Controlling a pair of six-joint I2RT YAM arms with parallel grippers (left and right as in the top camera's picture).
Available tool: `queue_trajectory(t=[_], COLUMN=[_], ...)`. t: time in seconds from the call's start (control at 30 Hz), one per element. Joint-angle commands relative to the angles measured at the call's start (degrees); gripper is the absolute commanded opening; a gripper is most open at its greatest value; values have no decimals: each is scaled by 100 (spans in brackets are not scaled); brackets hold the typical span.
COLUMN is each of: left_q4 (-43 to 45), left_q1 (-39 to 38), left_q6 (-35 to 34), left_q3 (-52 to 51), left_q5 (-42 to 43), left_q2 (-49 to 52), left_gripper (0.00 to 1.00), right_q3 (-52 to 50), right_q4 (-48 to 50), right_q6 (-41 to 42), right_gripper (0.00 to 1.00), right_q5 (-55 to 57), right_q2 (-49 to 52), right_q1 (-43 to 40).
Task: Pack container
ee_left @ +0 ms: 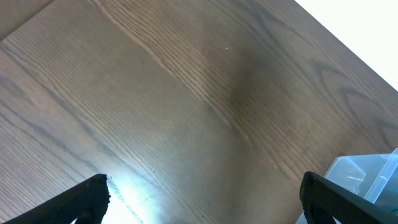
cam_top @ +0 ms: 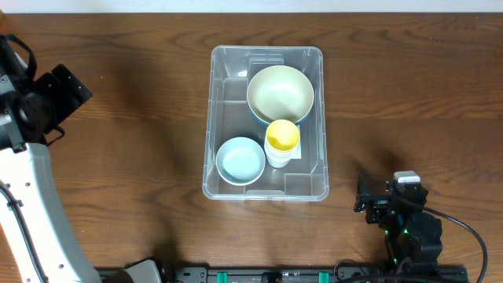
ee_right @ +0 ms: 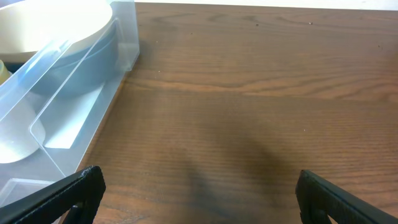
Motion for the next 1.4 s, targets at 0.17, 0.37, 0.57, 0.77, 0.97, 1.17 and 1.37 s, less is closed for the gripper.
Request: queue_trajectory(t=[0.17, 0.37, 0.57, 0.77, 0.97, 1.17, 1.37], left_q4=[-15, -57, -179, 315, 1049, 2647, 3436], left_q1=[28, -142, -544, -1620, -2181, -2181, -2181], left_q6=[-9, 33, 861, 1615, 1742, 1740, 1735], left_q3=[-39, -44, -55, -511, -2011, -4419, -6166], left_q5=[-48, -55, -540, -538, -417, -2, 470], left_q2=[31, -190, -914, -1867, -2999, -4328, -5381], left_gripper=[98, 98, 98, 98, 98, 98, 98], right_q3=[-24, -24, -24, -24, -24, -24, -24], right_q4=[11, 11, 9, 11, 11, 9, 11], right_q6=[57, 57, 57, 57, 57, 57, 57], right_gripper=[99, 99, 99, 99, 99, 99, 99], right_q5=[17, 15, 15, 15, 17, 17, 15], right_q2=[-52, -52, -52, -52, -52, -52, -52], right_q1=[-48, -48, -48, -48, -48, -48, -48])
